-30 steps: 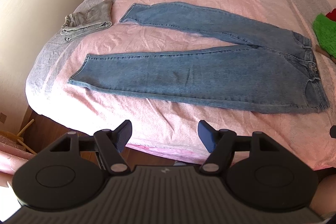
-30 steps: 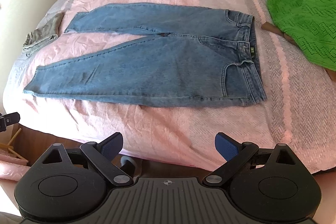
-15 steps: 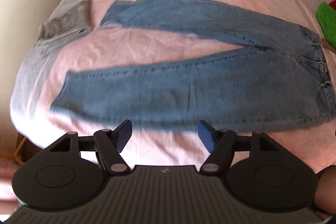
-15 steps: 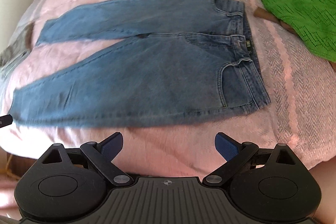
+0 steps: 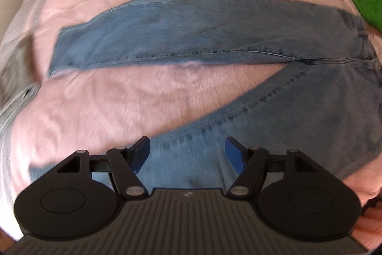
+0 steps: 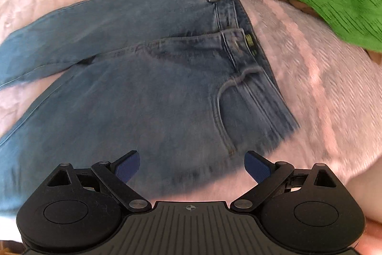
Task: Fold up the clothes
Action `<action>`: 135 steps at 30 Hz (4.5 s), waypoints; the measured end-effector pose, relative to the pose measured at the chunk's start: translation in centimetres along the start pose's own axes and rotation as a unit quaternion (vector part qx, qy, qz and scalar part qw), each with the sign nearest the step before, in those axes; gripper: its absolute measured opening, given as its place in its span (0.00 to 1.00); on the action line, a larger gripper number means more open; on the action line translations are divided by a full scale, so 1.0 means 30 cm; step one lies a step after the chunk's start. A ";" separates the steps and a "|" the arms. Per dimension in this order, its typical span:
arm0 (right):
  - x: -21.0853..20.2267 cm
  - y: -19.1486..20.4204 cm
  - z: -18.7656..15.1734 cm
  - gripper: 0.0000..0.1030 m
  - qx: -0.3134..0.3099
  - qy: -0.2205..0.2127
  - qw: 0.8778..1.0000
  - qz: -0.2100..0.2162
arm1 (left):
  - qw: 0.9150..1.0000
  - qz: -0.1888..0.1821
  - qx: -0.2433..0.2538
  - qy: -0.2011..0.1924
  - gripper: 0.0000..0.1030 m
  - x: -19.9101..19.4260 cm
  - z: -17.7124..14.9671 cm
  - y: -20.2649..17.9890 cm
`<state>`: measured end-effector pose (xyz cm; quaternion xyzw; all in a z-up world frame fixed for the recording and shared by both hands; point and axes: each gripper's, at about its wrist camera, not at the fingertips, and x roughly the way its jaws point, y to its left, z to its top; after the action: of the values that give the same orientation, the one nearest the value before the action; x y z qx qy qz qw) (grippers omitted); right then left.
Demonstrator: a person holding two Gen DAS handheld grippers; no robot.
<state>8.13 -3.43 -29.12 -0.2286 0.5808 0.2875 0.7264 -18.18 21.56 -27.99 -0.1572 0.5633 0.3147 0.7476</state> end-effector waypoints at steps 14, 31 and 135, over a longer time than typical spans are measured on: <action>0.309 0.008 0.685 0.93 -0.183 -0.147 0.972 0.029 | 0.952 -0.056 0.238 -0.185 0.59 0.480 0.624 0.155; 0.487 -0.021 0.924 0.67 -0.247 -0.095 0.960 0.091 | 0.931 -0.147 0.326 -0.070 0.55 0.782 0.744 0.321; 0.251 -0.647 -0.355 0.15 0.401 -0.153 0.881 0.198 | 0.978 0.167 -0.083 -0.096 0.52 0.271 -0.163 0.392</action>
<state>15.00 -23.54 -38.86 0.2488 0.5616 0.1987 0.7637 -28.08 29.92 -35.78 -0.0910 0.4793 0.4946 0.7193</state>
